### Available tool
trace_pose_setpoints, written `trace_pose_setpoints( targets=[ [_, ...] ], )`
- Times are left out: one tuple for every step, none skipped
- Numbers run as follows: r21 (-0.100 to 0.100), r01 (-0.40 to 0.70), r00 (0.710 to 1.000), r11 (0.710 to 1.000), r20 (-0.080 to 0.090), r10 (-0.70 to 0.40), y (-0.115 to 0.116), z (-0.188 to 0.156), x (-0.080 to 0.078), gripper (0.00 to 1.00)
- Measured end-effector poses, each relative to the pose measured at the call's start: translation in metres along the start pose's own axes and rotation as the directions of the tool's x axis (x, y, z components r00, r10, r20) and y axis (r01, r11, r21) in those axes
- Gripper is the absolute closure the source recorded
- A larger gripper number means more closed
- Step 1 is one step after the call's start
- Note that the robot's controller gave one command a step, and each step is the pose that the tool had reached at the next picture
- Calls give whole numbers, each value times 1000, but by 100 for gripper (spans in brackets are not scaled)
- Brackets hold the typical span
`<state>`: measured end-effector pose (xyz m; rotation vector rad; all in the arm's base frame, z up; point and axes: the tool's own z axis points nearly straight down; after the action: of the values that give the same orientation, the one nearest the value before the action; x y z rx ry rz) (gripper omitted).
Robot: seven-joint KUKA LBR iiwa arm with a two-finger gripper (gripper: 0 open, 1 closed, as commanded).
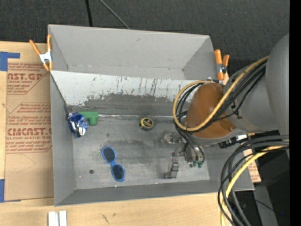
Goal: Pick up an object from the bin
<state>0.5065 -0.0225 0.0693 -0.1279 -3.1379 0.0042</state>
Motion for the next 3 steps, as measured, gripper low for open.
trace_pose_setpoints(
  targets=[
    [0,-63,998,998,10,63,-76,-1,-90,0],
    [0,80,997,997,6,-79,-103,-61,-54,0],
    [-2,-29,1000,1000,8,29,-117,-101,-72,0]
  ],
)
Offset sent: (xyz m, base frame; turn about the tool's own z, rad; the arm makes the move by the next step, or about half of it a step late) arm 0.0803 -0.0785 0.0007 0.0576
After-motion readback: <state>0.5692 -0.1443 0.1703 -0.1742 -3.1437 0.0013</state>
